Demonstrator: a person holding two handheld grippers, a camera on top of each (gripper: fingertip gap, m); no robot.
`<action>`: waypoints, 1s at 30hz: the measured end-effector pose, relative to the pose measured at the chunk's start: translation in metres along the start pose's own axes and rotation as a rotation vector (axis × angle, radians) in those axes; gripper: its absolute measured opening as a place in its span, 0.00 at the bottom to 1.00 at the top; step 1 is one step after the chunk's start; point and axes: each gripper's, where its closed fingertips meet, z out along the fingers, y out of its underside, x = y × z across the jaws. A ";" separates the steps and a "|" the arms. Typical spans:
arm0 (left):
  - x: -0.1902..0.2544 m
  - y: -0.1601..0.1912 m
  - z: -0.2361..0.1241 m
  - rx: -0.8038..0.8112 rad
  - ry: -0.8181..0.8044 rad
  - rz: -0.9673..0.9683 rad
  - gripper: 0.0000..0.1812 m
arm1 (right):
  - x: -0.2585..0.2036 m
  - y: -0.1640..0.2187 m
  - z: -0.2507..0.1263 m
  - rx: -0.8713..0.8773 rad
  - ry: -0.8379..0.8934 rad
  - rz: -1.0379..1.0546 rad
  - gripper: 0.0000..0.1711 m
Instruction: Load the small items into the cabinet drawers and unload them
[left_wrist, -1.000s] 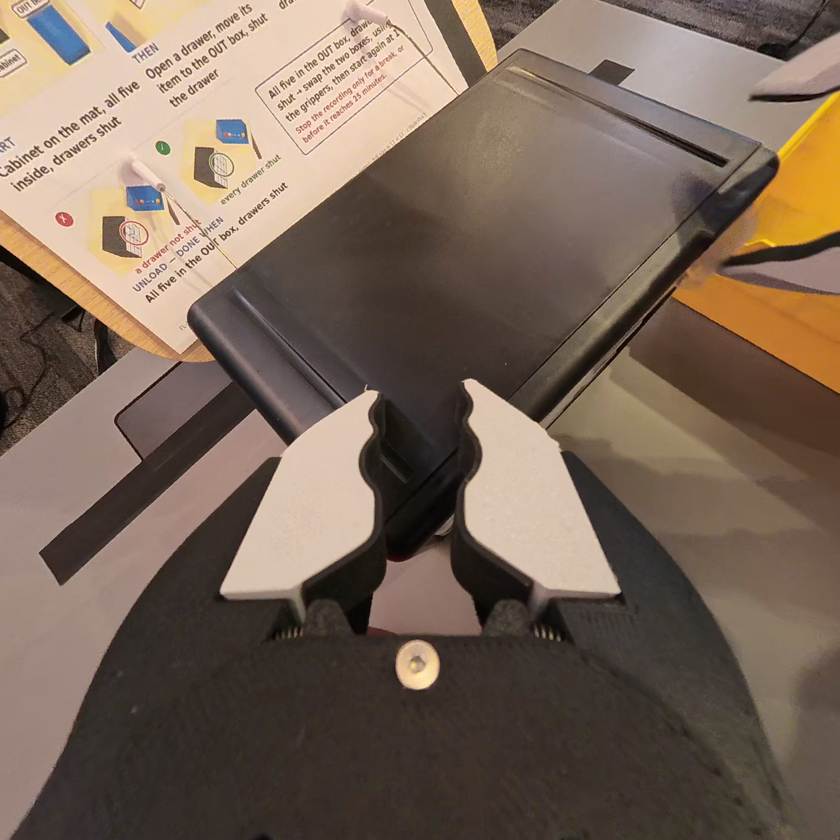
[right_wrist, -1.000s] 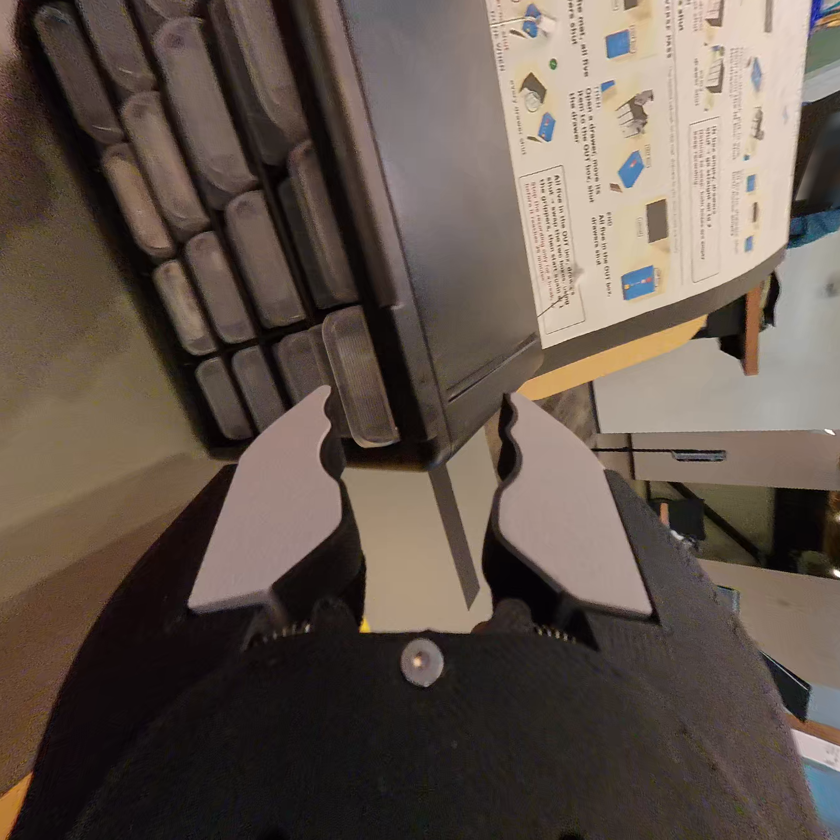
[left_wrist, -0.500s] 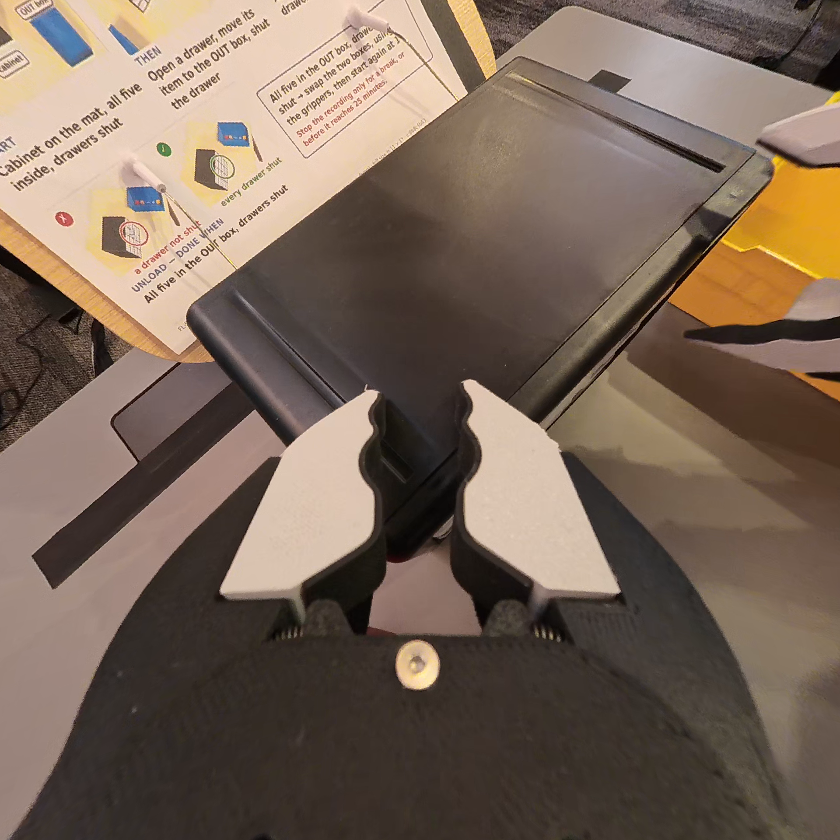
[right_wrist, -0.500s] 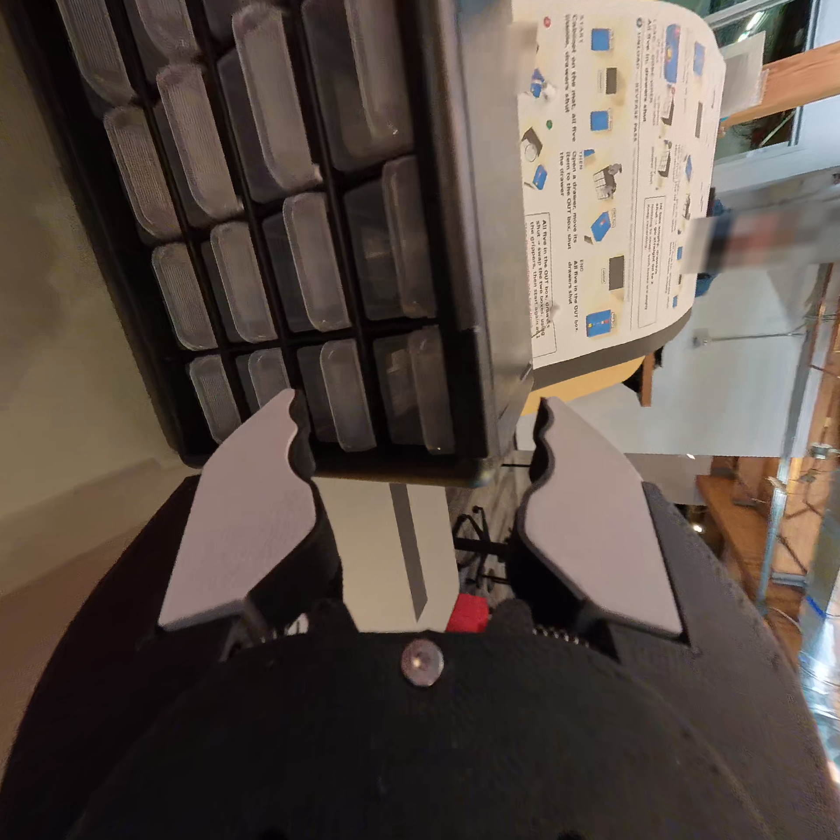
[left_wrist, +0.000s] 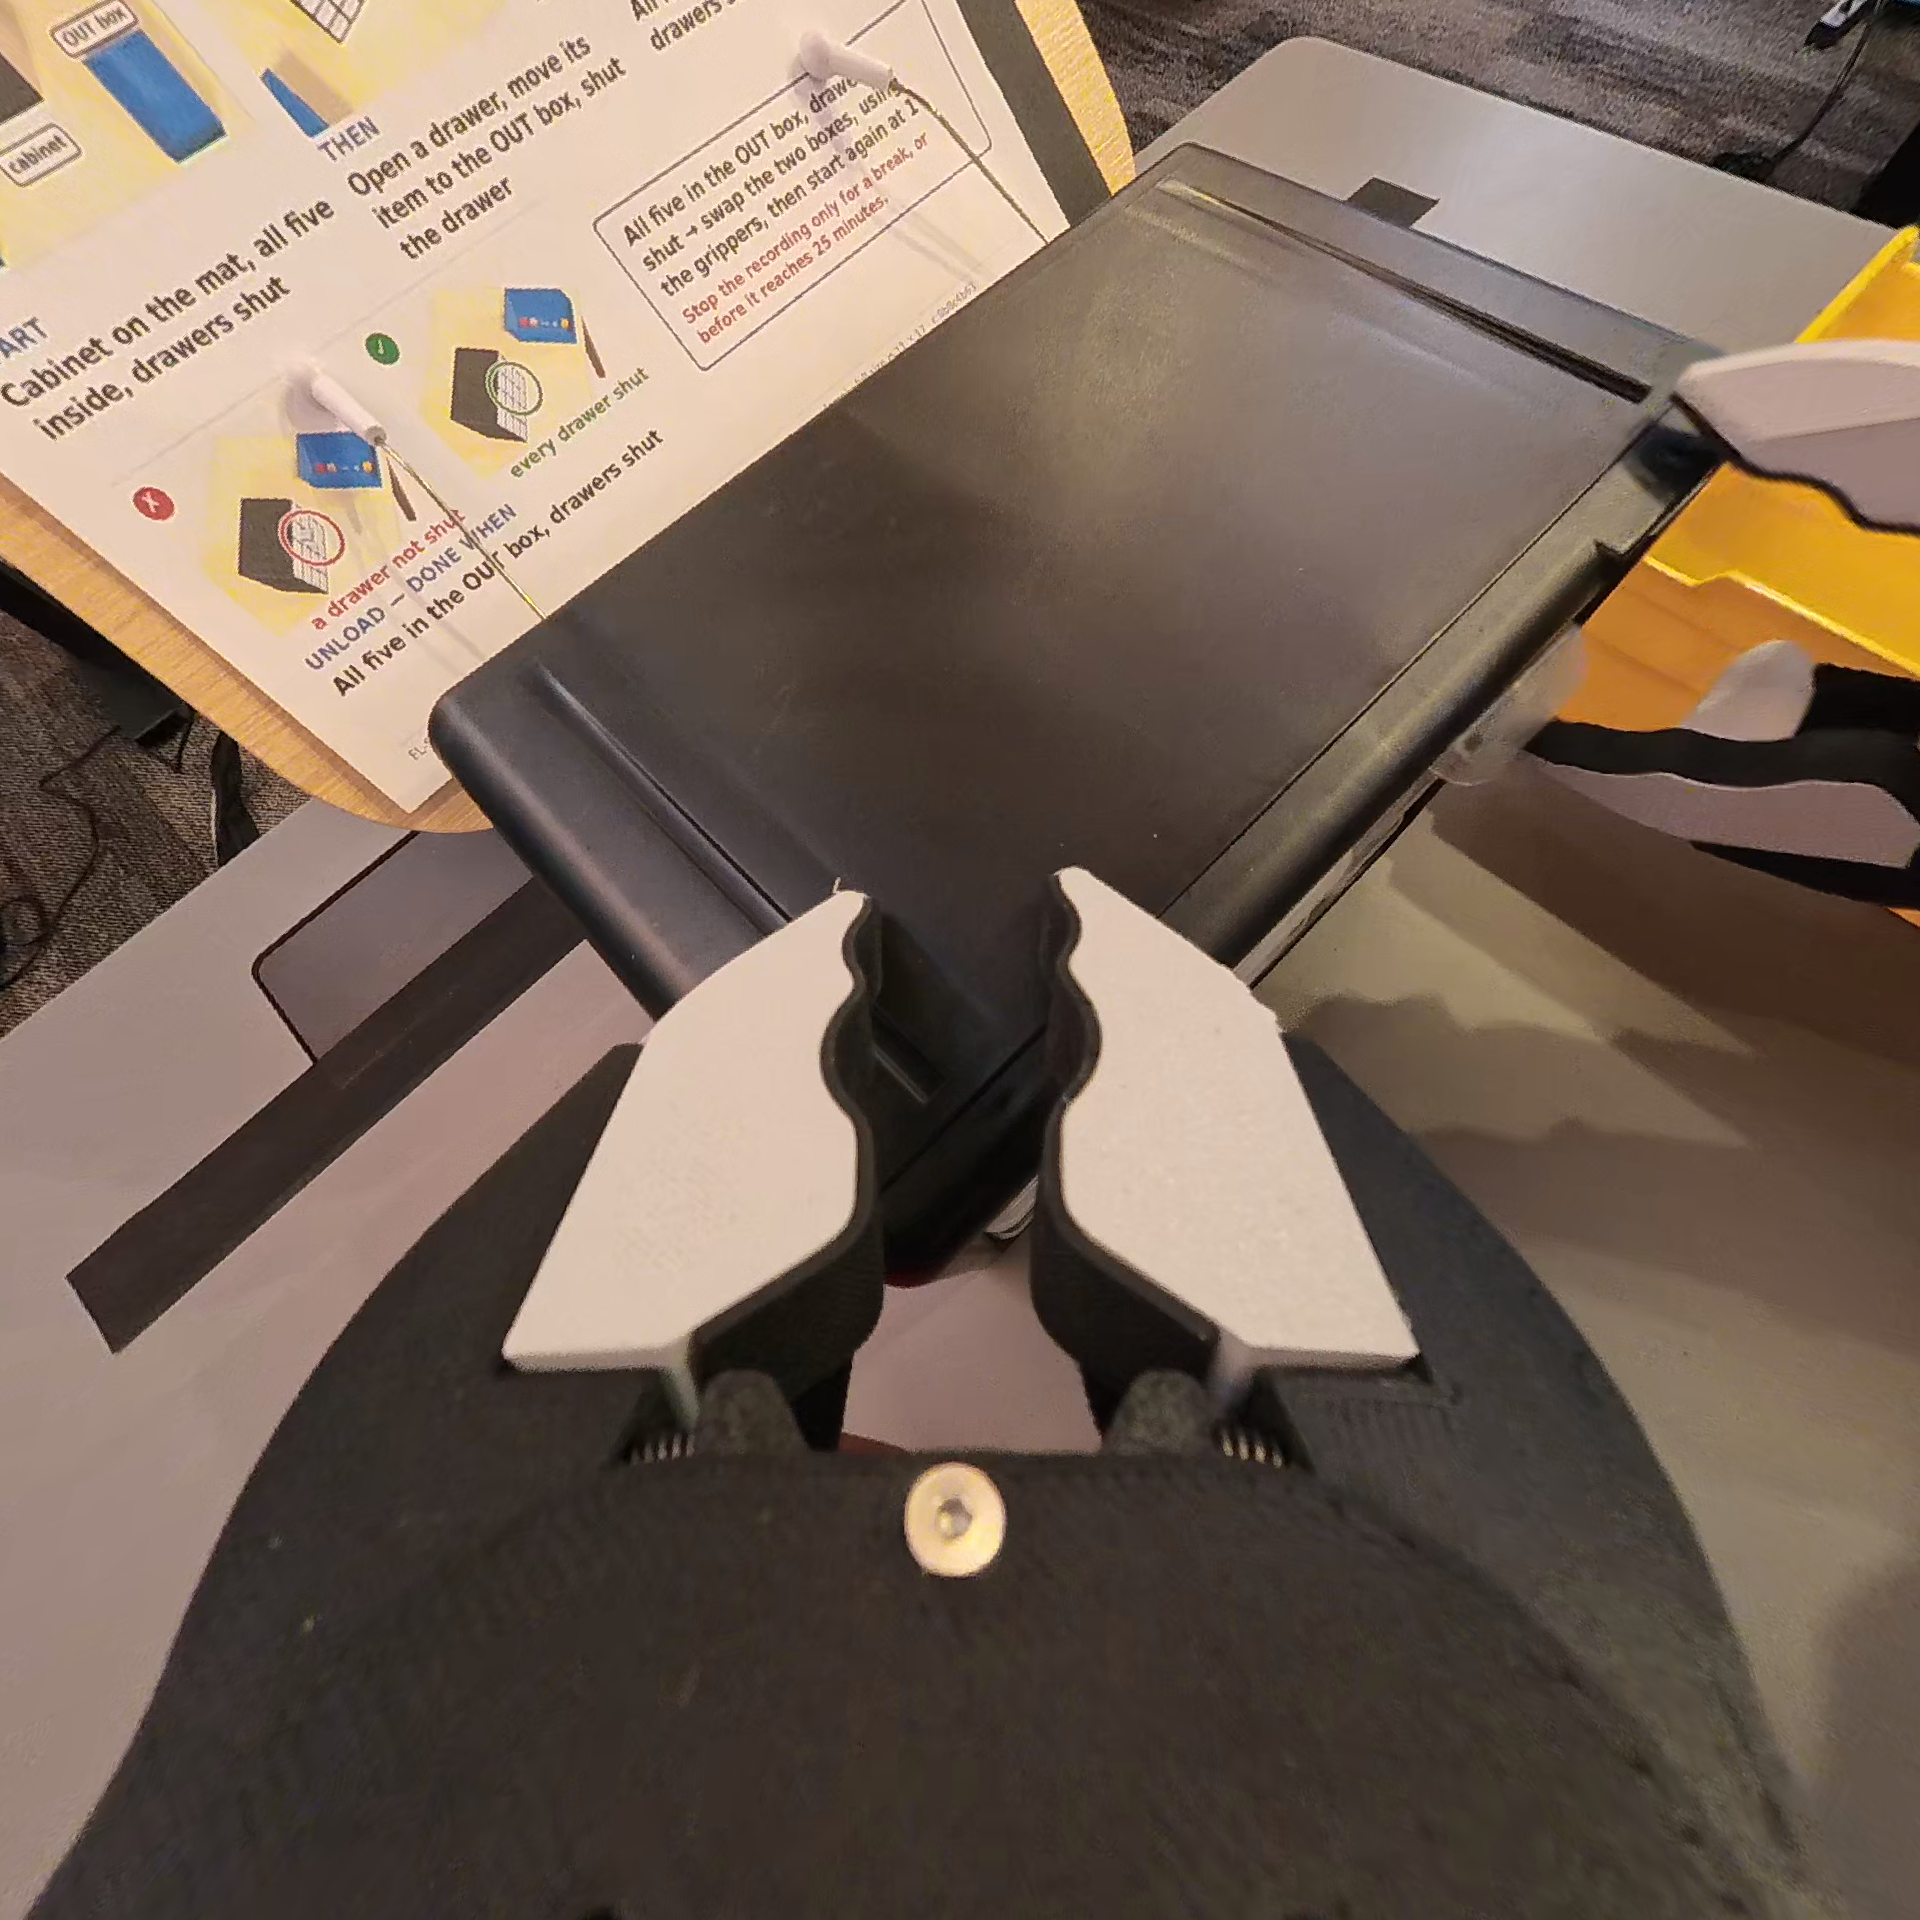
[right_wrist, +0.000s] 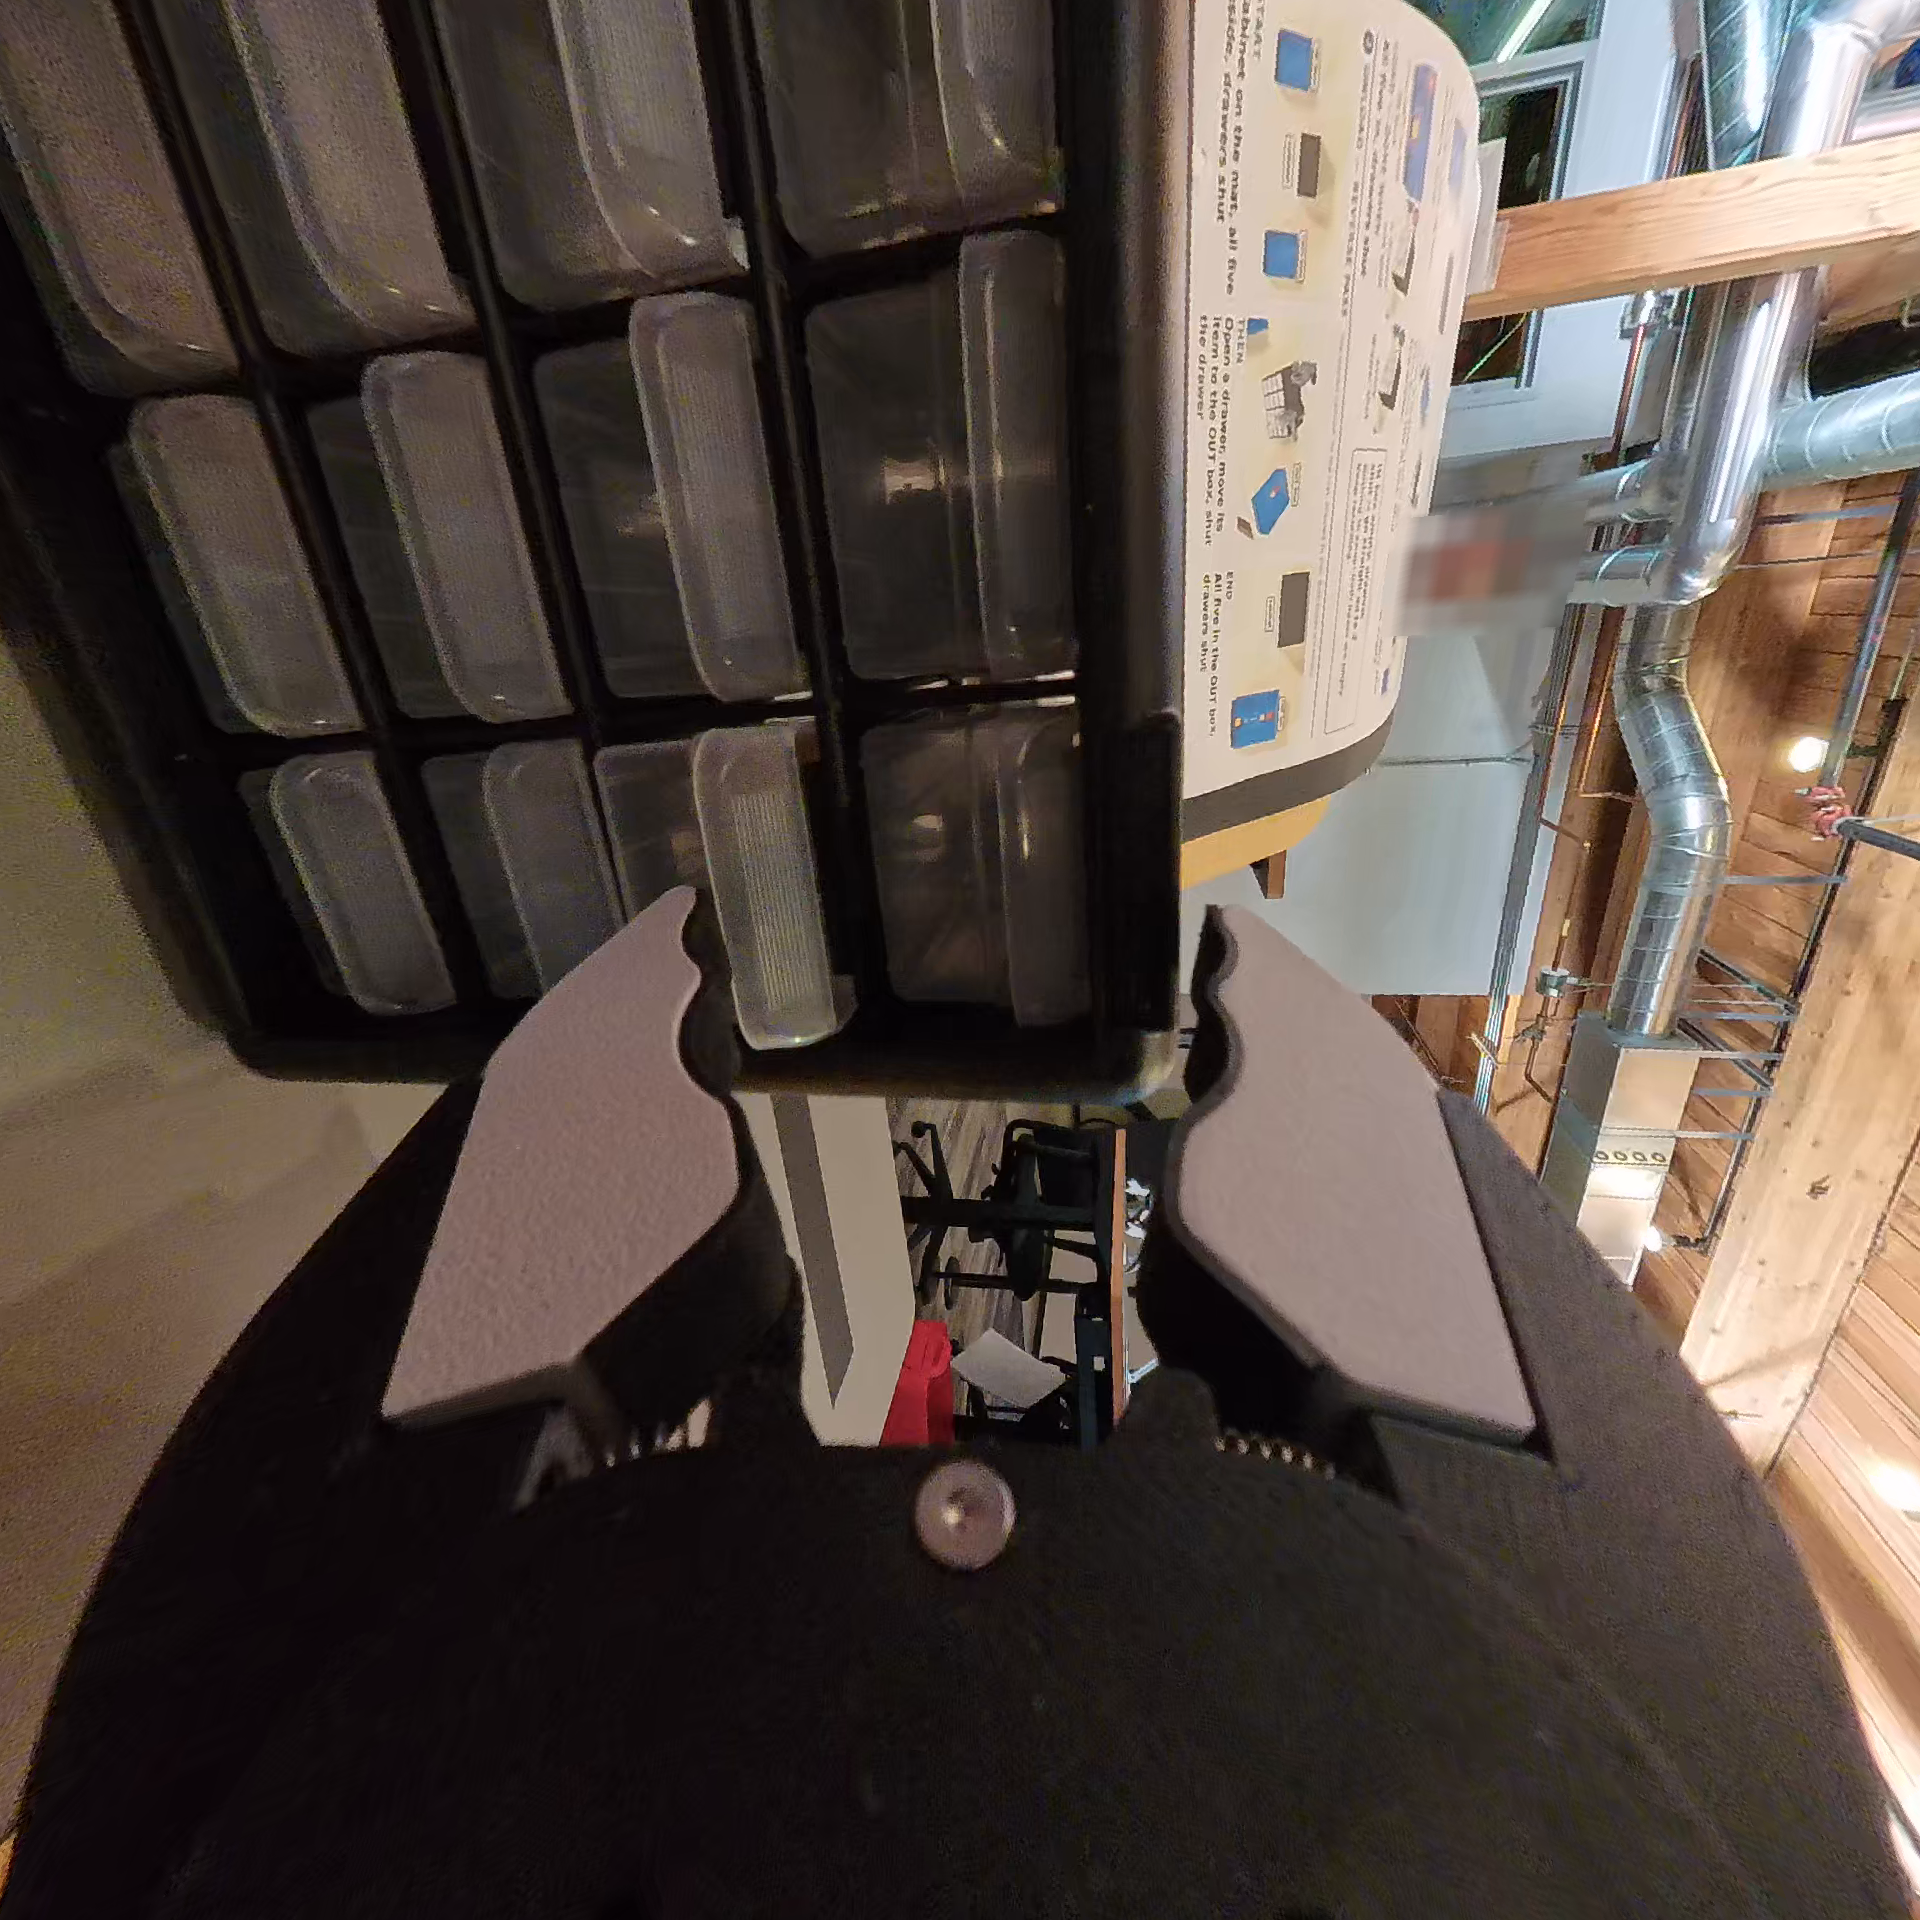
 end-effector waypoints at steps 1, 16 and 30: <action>0.000 0.000 0.000 0.001 0.000 0.000 0.16 | -0.001 -0.001 -0.004 0.001 -0.002 0.001 0.48; 0.000 0.000 0.000 0.016 -0.001 -0.004 0.17 | -0.041 0.003 -0.008 -0.024 -0.217 -0.053 0.16; 0.000 0.000 -0.001 0.011 -0.009 -0.001 0.17 | -0.046 -0.005 -0.049 0.033 -0.285 -0.085 0.09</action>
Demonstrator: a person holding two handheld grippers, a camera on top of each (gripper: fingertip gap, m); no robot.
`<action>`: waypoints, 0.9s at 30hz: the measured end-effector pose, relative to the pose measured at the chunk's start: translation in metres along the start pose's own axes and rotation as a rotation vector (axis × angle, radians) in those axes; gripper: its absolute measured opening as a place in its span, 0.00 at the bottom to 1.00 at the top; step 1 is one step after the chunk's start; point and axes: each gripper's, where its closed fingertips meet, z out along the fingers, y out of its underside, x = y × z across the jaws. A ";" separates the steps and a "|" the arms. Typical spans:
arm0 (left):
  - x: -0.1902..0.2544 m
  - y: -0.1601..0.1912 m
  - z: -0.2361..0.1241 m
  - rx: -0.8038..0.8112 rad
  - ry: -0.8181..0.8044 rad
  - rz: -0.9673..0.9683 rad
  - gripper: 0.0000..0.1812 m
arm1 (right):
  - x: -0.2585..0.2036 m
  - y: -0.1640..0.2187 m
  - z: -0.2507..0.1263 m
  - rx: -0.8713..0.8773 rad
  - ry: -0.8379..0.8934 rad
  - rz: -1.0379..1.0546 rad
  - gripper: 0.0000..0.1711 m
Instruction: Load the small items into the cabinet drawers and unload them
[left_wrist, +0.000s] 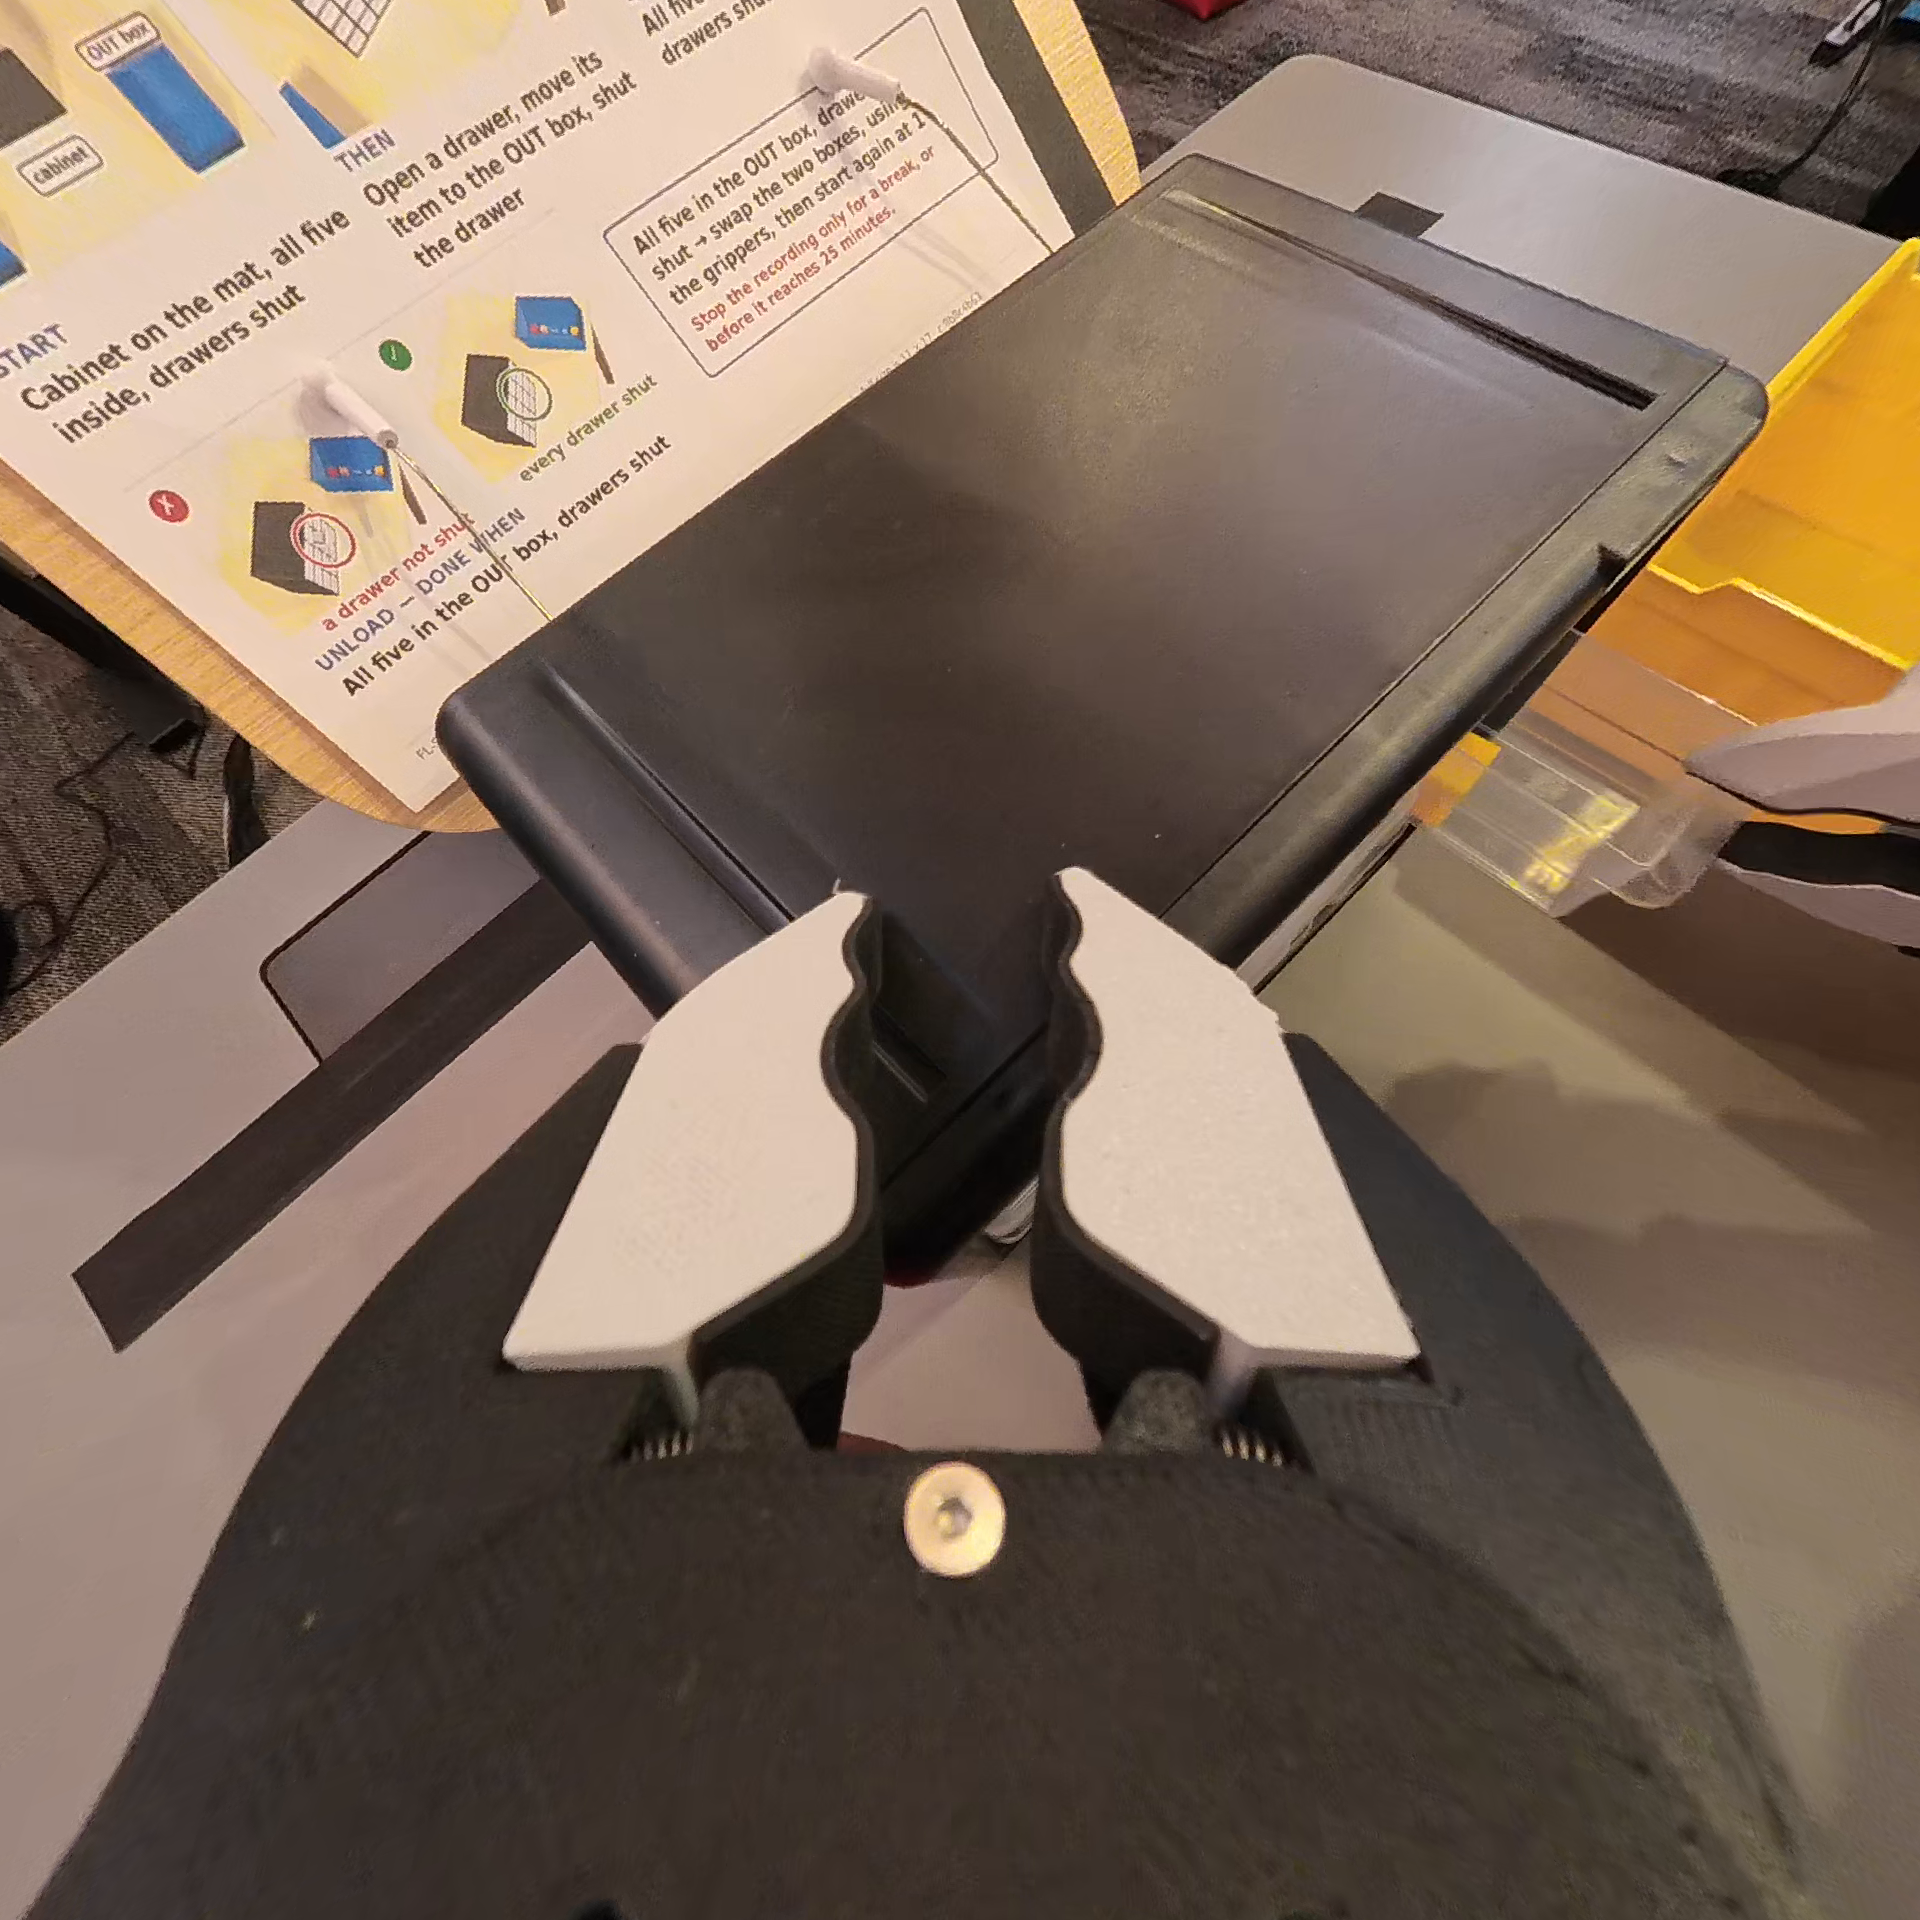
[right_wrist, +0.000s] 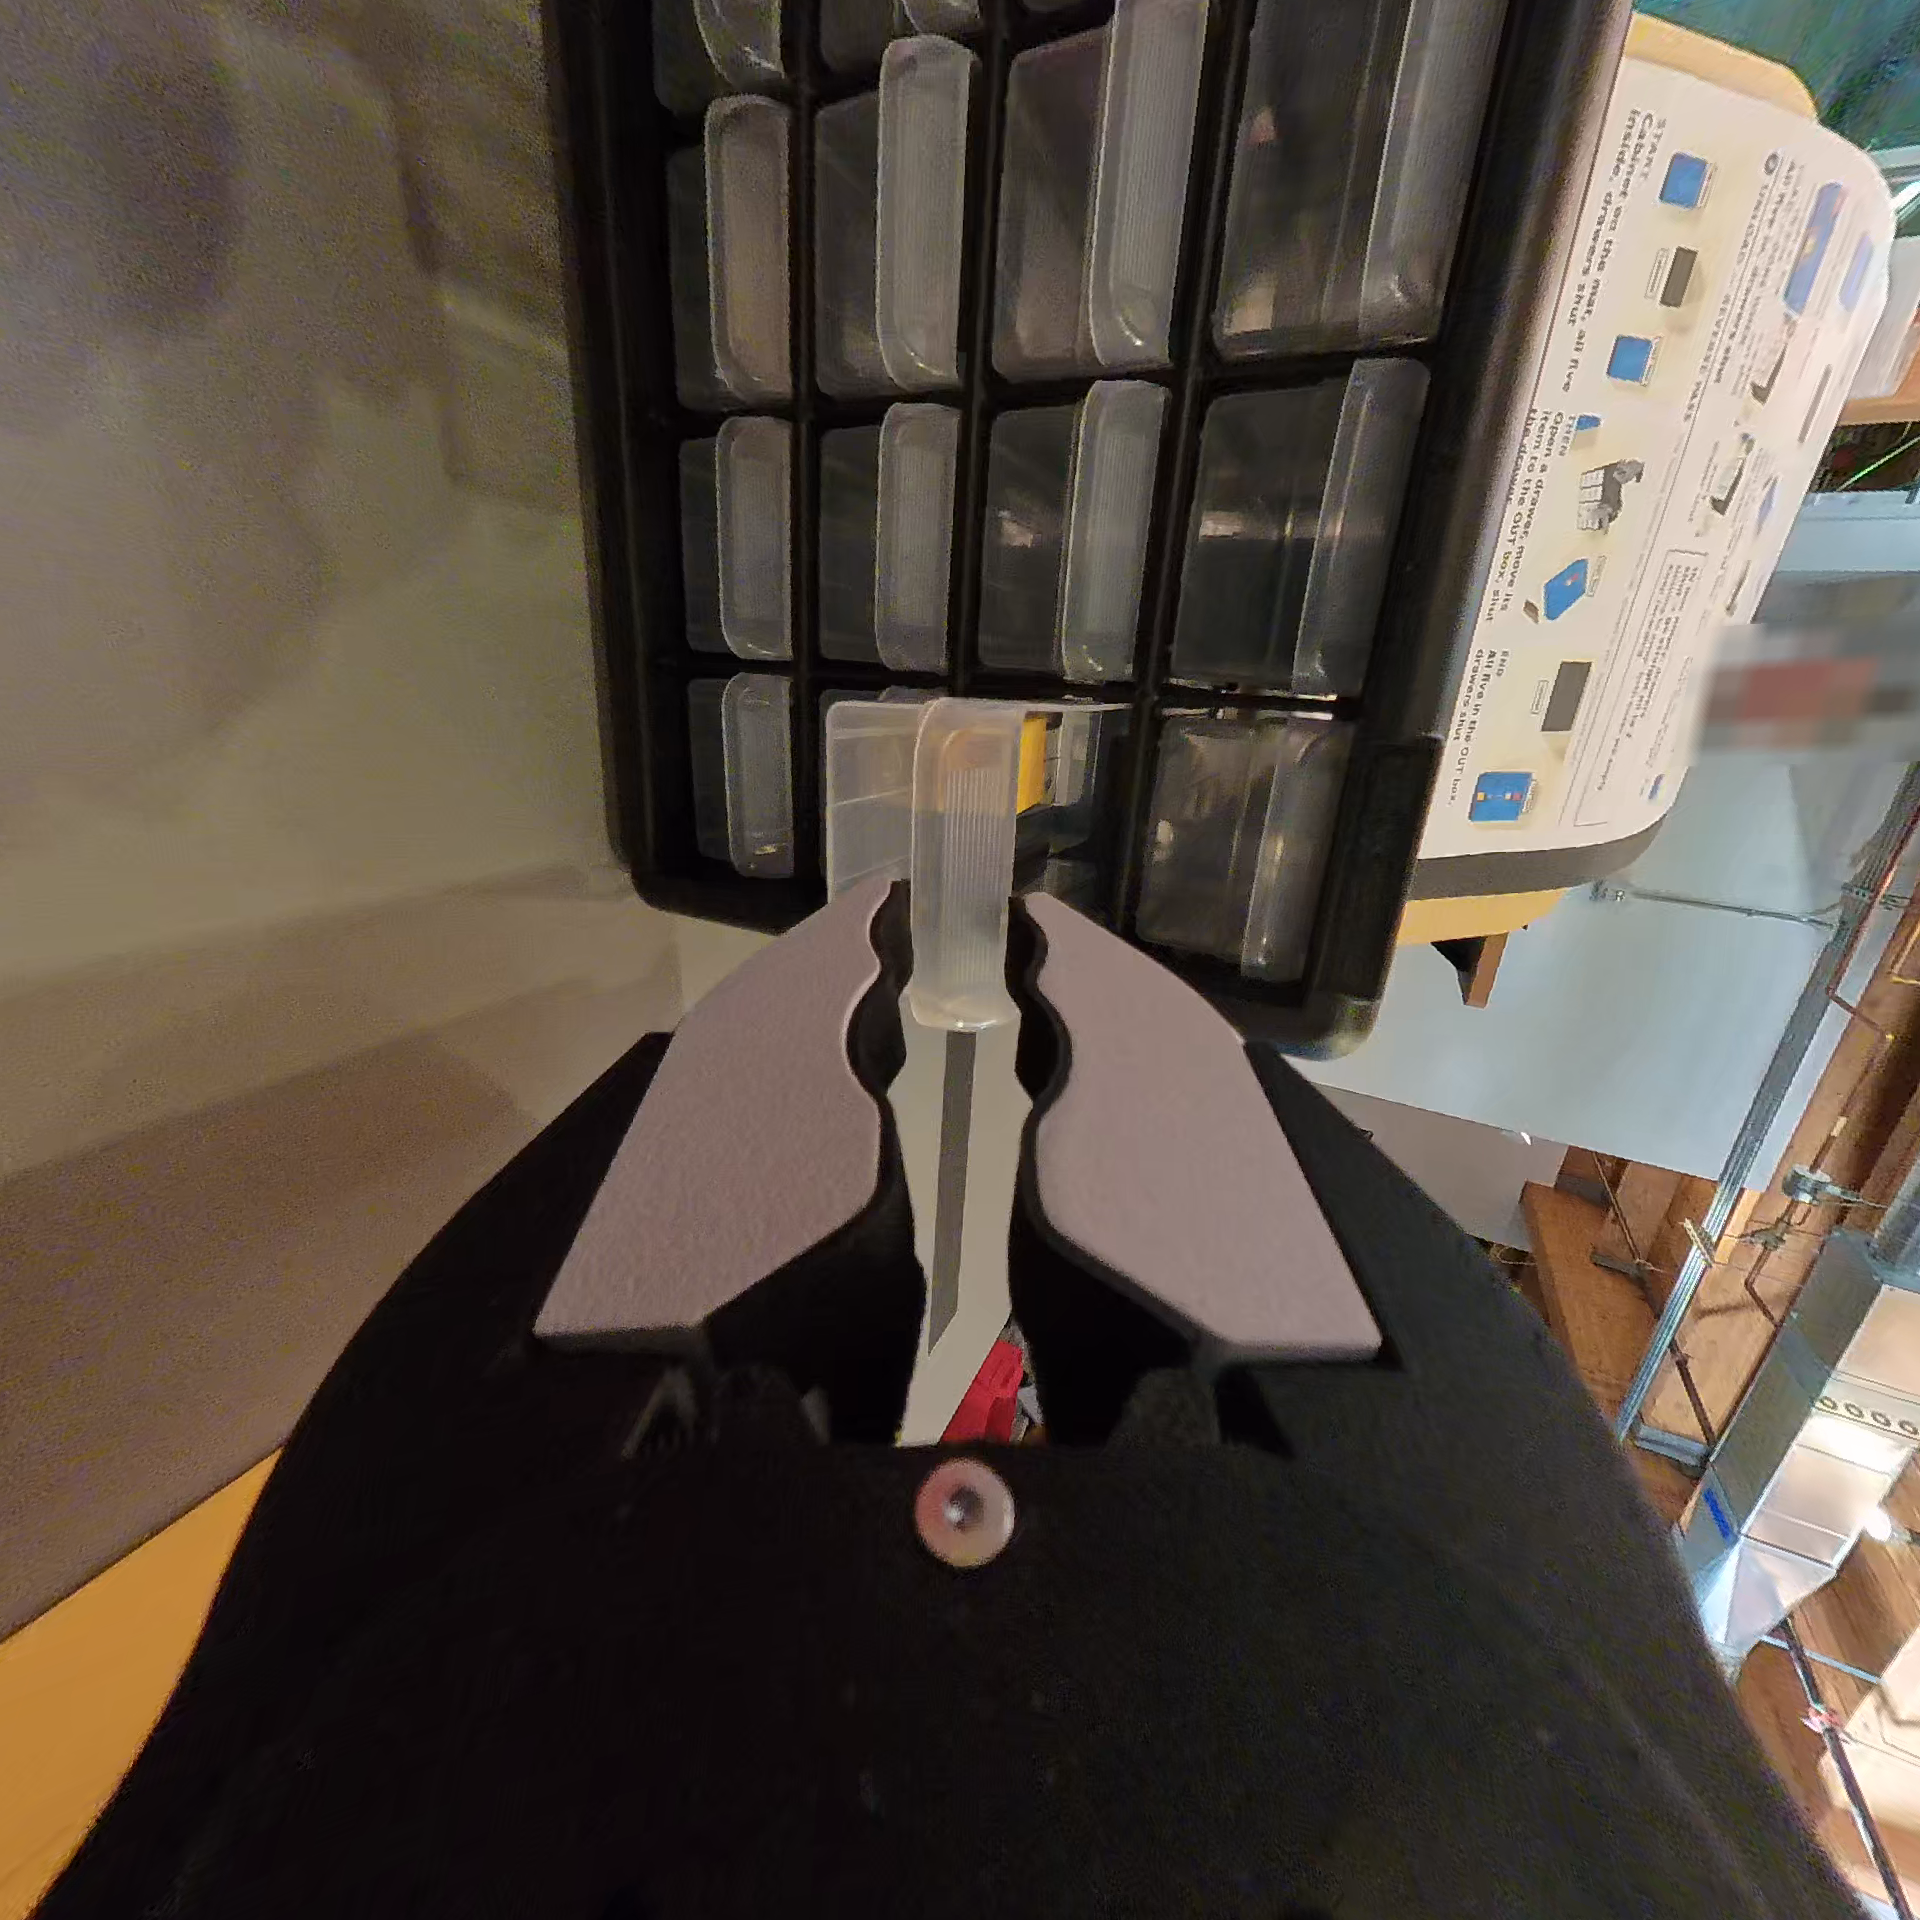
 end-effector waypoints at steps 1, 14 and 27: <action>0.000 0.000 0.000 -0.005 -0.006 -0.004 0.17 | -0.002 0.000 -0.002 -0.003 -0.002 -0.002 0.09; 0.002 0.011 -0.015 -0.060 0.019 -0.090 0.14 | -0.009 -0.007 -0.023 0.030 -0.055 0.005 0.09; 0.000 0.011 -0.014 -0.031 0.034 -0.110 0.13 | 0.009 -0.023 -0.018 0.164 -0.474 0.322 0.21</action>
